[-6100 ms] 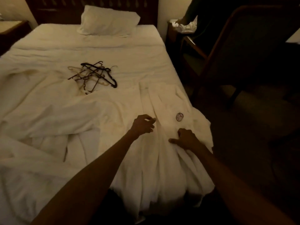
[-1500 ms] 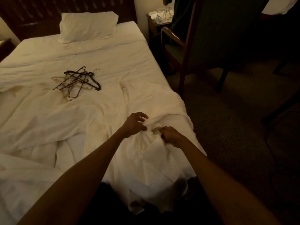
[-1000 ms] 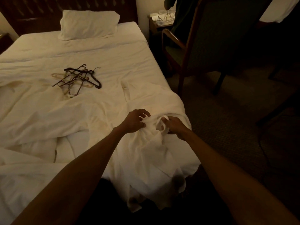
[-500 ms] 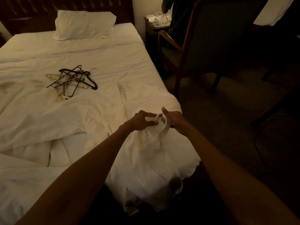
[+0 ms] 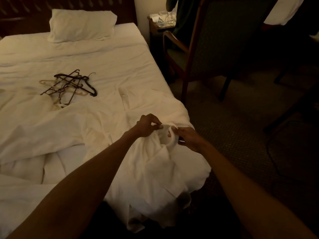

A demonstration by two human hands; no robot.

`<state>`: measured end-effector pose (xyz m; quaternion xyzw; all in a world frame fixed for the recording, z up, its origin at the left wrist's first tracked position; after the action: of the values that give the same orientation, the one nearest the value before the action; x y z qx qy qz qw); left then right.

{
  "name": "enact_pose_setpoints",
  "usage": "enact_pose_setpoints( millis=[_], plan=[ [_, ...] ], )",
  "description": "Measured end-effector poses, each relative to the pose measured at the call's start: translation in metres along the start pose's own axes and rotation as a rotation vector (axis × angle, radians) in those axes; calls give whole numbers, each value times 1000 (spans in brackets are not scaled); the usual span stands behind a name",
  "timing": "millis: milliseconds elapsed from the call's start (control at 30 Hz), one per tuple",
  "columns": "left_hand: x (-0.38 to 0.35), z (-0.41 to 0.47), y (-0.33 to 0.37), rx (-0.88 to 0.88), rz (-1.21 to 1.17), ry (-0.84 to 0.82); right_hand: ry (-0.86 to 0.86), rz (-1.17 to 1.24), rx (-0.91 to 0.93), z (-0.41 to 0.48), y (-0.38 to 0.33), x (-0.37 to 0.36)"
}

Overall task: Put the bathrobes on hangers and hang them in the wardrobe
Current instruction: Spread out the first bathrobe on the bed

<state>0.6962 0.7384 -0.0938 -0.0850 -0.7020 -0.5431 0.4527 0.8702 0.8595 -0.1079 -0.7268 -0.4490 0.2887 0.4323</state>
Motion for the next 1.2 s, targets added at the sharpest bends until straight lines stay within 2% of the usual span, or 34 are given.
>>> enact_pose_setpoints(
  millis=[100, 167, 267, 400, 500, 567, 633, 700, 800, 900, 1067, 1200],
  plan=[
    [12, 2, 0, -19, 5, 20, -157, -85, -135, -2, 20, -11],
    [17, 0, -1, -18, -1, 33, -181, -95, -156, -3, 29, -17],
    [23, -7, -6, 0, 27, 87, -63, -49, -48, -11, 10, -14],
    [21, -13, -3, 25, 89, 115, 6, -190, 79, -19, -30, -12],
    [25, -12, 19, -21, 43, 44, 151, -190, 181, -22, -67, -3],
    [35, -12, 34, 14, -136, -18, 252, -176, 238, -31, -98, 13],
    [43, -13, 47, 75, -350, -101, 230, -258, 257, -39, -118, 21],
    [46, -12, 64, 98, -449, -185, 181, -332, 229, -42, -120, 19],
    [43, -12, 81, 125, -417, -297, 187, -308, 197, -40, -112, 10],
    [37, -11, 81, 144, -324, -334, 217, -235, 196, -43, -105, 12],
    [44, -10, 70, 142, -522, -221, 89, -73, 79, -56, -70, 0],
    [55, -16, 56, 185, -705, -78, -146, -141, -92, -61, -27, -14]
  ],
)
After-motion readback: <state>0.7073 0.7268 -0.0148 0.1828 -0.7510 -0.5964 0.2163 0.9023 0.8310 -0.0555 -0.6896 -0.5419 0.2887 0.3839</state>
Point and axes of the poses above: each hand's wrist, its own z-axis towards the middle knuckle, its own x-axis out of the back of the hand, y = z × x, the point moved 3 cm from there along z, towards the middle knuckle
